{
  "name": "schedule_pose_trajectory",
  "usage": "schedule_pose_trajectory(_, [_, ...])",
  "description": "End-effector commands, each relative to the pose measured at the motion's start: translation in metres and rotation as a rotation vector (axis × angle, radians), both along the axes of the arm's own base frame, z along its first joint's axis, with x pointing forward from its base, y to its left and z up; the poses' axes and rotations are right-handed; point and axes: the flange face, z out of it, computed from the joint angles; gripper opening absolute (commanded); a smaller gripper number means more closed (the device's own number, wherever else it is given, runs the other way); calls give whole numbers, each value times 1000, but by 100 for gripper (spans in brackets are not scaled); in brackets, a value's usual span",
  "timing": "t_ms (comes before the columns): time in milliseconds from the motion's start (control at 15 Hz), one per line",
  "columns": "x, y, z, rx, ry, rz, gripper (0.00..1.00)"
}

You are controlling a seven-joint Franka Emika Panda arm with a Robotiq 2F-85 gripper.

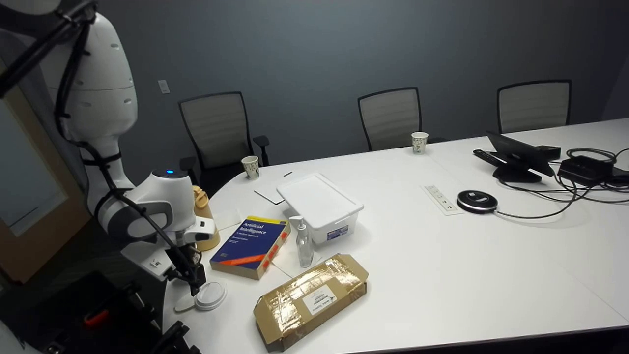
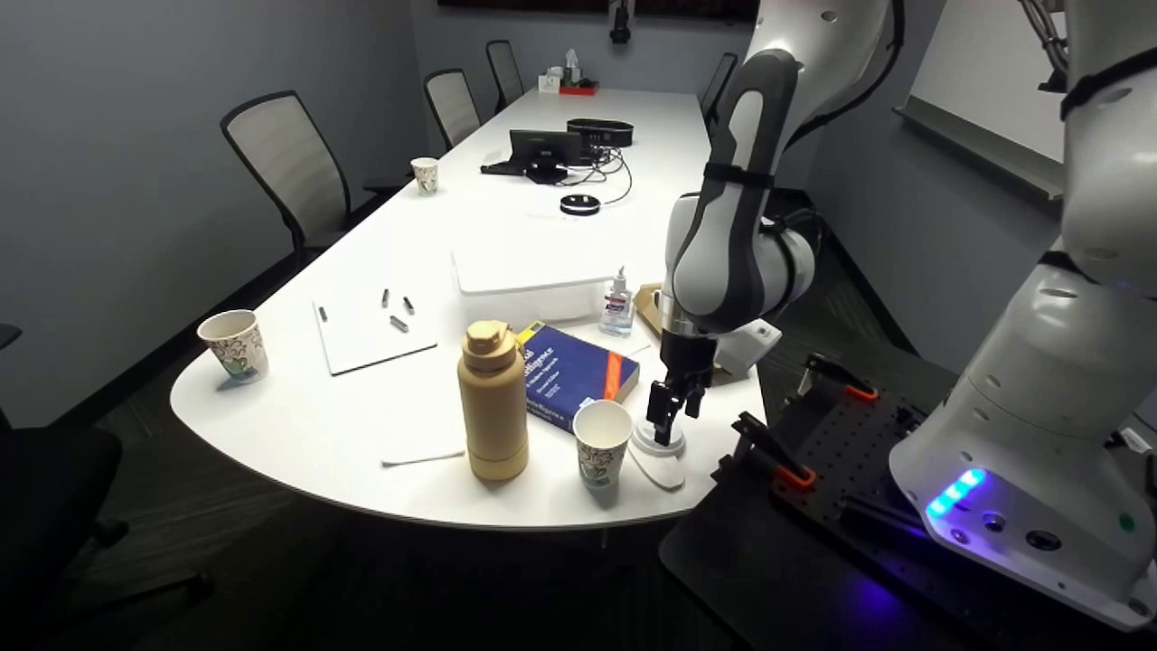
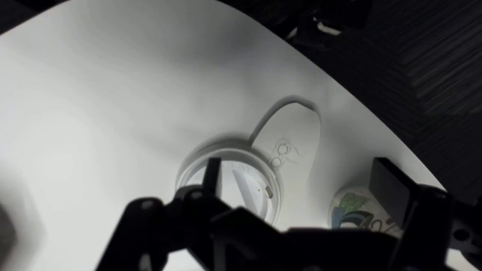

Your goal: Put the white lid on the paper cup

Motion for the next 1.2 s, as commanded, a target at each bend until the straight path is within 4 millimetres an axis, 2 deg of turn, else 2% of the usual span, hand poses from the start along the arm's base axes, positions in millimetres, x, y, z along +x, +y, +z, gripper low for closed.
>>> schedule_pose_trajectory(0, [3,7,-6,14,-45,16,100])
schedule_pose_trajectory(733, [4,13,-23,-15,-74,112,100])
schedule_pose_trajectory(1133, [14,20,-36,-34,-75,151,100])
